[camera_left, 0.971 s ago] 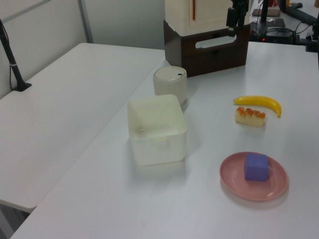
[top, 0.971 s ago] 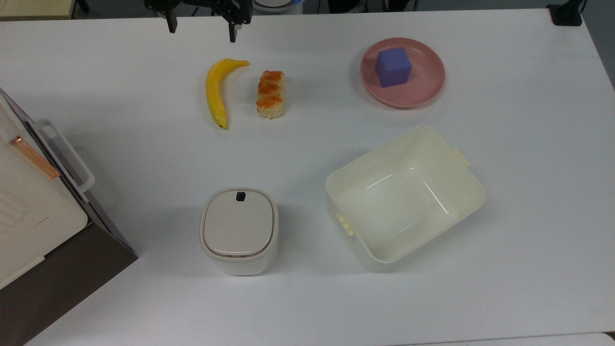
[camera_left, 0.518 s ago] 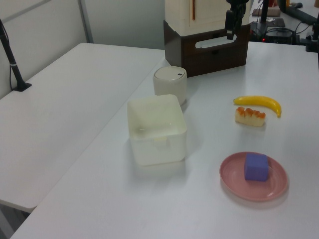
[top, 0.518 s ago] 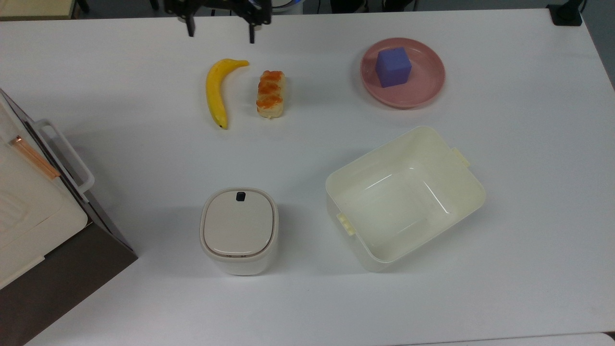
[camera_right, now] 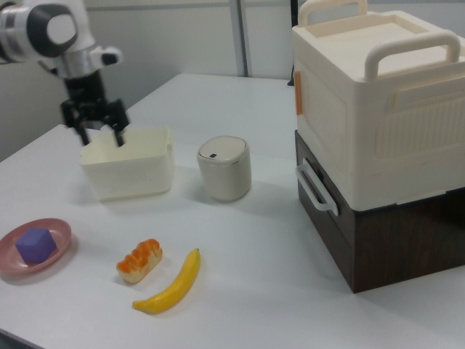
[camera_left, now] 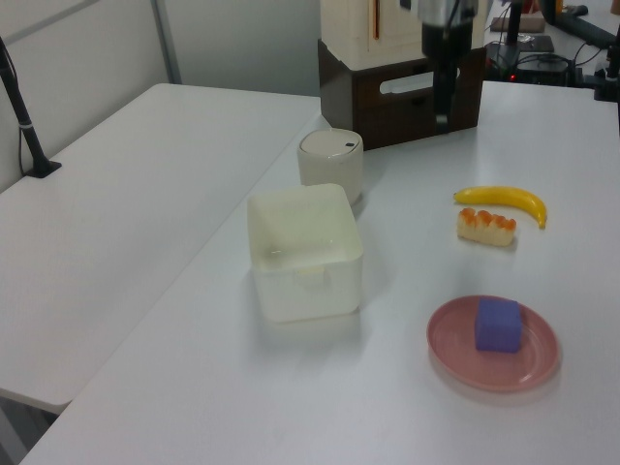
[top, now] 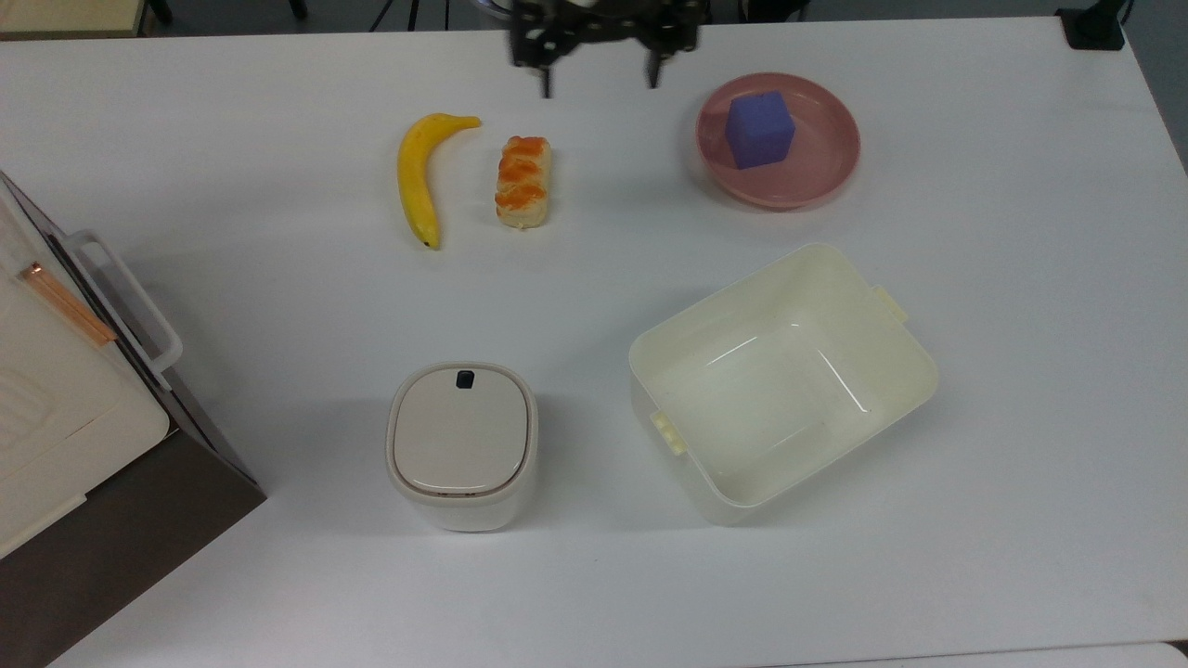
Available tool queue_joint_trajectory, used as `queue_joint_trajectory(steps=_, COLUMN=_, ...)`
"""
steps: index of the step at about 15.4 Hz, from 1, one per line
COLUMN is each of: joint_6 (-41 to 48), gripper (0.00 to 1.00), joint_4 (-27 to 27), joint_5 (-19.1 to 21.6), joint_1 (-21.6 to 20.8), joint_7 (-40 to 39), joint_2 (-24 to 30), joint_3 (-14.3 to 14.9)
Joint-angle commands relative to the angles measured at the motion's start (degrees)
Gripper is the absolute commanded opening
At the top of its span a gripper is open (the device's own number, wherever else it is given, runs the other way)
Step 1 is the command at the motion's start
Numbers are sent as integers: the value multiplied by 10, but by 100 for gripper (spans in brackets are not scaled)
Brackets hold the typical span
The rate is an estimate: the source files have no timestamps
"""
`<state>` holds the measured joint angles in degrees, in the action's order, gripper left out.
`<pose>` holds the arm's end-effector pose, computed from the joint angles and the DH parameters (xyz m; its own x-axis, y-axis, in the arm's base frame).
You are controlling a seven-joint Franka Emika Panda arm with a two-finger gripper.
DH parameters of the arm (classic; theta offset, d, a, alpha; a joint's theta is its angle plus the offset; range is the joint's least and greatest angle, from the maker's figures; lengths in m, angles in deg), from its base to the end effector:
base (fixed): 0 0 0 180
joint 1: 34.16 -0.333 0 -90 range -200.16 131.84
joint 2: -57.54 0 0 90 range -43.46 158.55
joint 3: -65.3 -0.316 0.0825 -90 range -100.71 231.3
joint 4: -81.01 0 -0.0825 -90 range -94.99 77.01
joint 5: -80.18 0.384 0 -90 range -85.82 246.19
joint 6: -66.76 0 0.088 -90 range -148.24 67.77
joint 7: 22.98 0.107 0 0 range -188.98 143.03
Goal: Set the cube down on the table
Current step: 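Lower the open gripper over the purple cube and close on it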
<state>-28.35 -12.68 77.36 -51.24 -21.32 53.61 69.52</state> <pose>0.5650 0.1253 0.5630 0.9792 0.1983 -0.0422 0.2005 -0.9782 0.0550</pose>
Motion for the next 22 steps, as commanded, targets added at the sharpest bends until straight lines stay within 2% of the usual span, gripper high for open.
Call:
queue_joint_trajectory(steps=1, joint_6=-17, gripper=100, joint_4=-70, joint_5=25, joint_1=-70, joint_7=-11, joint_2=17, joint_3=4)
queue_joint_trajectory(steps=3, joint_6=-23, gripper=100, joint_4=-108, joint_5=26, joint_1=-109, joint_7=-12, joint_2=18, joint_3=3)
queue_joint_trajectory(steps=6, joint_6=-81, gripper=100, joint_4=-183, joint_5=27, joint_1=-158, joint_7=-15, joint_2=29, joint_3=4)
queue_joint_trajectory(steps=9, joint_6=-125, gripper=100, joint_4=-235, joint_5=27, joint_1=-191, joint_7=-9, joint_2=26, joint_3=4)
queue_joint_trajectory(steps=14, joint_6=-141, gripper=100, joint_4=-249, joint_5=38, joint_1=-214, joint_7=-7, joint_2=4, joint_3=3)
queue_joint_trajectory(steps=17, joint_6=-168, gripper=100, joint_4=-257, joint_5=61, joint_1=-227, joint_7=-4, joint_2=-11, joint_3=3)
queue_joint_trajectory(steps=20, joint_6=-200, gripper=100, joint_4=-257, joint_5=63, joint_1=-234, joint_7=30, joint_2=-40, joint_3=3)
queue_joint_trajectory(steps=21, joint_6=-203, gripper=97, joint_4=-257, joint_5=63, joint_1=-234, joint_7=36, joint_2=-44, joint_3=3)
queue_joint_trajectory(steps=22, joint_6=-202, gripper=82, joint_4=-256, joint_5=63, joint_1=-234, joint_7=36, joint_2=-49, joint_3=3)
